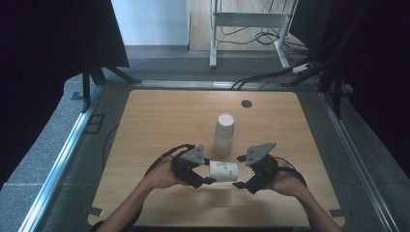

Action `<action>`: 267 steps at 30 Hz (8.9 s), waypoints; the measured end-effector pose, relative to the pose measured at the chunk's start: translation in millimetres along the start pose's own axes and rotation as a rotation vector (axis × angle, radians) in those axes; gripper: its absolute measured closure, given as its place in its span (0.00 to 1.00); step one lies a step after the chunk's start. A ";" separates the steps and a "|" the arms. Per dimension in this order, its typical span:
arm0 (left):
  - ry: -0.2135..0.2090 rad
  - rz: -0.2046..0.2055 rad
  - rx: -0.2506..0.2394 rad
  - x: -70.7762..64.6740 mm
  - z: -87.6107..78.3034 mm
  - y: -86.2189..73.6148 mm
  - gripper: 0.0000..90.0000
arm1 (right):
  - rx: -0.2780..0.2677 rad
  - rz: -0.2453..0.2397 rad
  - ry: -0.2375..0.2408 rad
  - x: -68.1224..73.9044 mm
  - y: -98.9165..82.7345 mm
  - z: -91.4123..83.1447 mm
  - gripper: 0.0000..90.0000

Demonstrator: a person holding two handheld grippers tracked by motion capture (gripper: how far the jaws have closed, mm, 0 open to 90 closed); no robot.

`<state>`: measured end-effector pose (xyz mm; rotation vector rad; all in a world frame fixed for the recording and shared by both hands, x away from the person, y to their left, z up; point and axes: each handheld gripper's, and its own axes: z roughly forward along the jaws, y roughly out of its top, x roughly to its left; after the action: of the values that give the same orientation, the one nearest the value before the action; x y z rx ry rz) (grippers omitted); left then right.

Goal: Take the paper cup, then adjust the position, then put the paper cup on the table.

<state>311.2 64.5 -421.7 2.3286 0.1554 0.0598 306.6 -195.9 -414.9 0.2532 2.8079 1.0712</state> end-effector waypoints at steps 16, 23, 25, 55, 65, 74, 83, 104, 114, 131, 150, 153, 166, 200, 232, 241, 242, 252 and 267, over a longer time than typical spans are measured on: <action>-0.001 0.051 0.171 -1.1 8.9 21.7 0.39 | 0.195 -0.103 0.007 5.9 21.1 21.2 0.17; -0.004 0.071 0.212 -3.2 12.1 28.6 0.39 | 0.241 -0.136 0.009 6.9 27.5 30.1 0.19; -0.004 0.074 0.224 -3.3 13.2 30.3 0.39 | 0.257 -0.148 0.011 6.3 28.2 33.0 0.19; -0.012 0.077 0.271 -5.0 24.2 34.0 0.37 | 0.322 -0.161 0.041 10.9 28.0 46.5 0.41; -0.025 0.016 0.131 -1.0 8.1 32.0 0.20 | 0.198 -0.117 0.055 8.7 25.2 36.5 0.41; -0.032 -0.069 -0.079 2.8 -9.1 27.6 0.17 | 0.021 -0.043 0.068 6.4 17.5 24.1 0.41; -0.043 -0.080 -0.159 2.0 -9.8 24.3 0.17 | -0.124 -0.009 0.076 6.5 7.1 22.4 0.41; -0.073 -0.090 -0.181 1.9 -5.8 21.8 0.34 | -0.232 0.012 0.103 6.6 -6.6 32.0 0.39; -0.013 -0.059 -0.096 5.4 -12.6 32.3 0.35 | -0.219 0.031 0.036 5.2 -9.0 33.6 0.20; 0.073 -0.063 0.020 10.7 -17.9 35.4 0.34 | -0.184 0.138 -0.088 0.7 -17.6 30.7 0.06; 0.153 -0.110 0.089 18.3 -21.3 28.1 0.34 | -0.116 0.198 -0.174 1.8 -31.6 30.2 0.00; 0.172 -0.120 0.096 19.7 -22.4 25.3 0.34 | -0.107 0.204 -0.189 3.2 -34.8 29.9 0.00; 0.239 -0.171 0.148 30.8 -28.1 14.2 0.34 | -0.077 0.216 -0.253 7.7 -43.3 24.7 0.00; 0.389 -0.294 0.289 69.6 -25.6 -12.5 0.34 | -0.036 0.295 -0.275 6.4 -72.8 23.5 0.00; 0.423 -0.342 0.360 98.3 9.2 -10.1 0.27 | 0.005 0.310 -0.263 3.3 -79.0 29.2 0.03; 0.431 -0.386 0.279 97.5 4.7 -10.3 0.11 | -0.003 0.315 -0.261 3.2 -79.5 28.9 0.03; 0.426 -0.395 0.261 96.9 2.7 -10.4 0.10 | -0.003 0.316 -0.261 3.3 -79.5 29.0 0.03; 0.422 -0.390 0.162 83.6 -8.1 -10.0 0.08 | -0.012 0.324 -0.262 2.6 -80.3 28.3 0.03; 0.446 -0.365 0.105 67.0 -17.7 -6.3 0.05 | -0.041 0.343 -0.254 2.6 -81.2 24.1 0.03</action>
<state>375.5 90.3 -414.4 2.3194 0.8188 0.3958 299.3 -239.4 -487.2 0.8278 2.5679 1.0672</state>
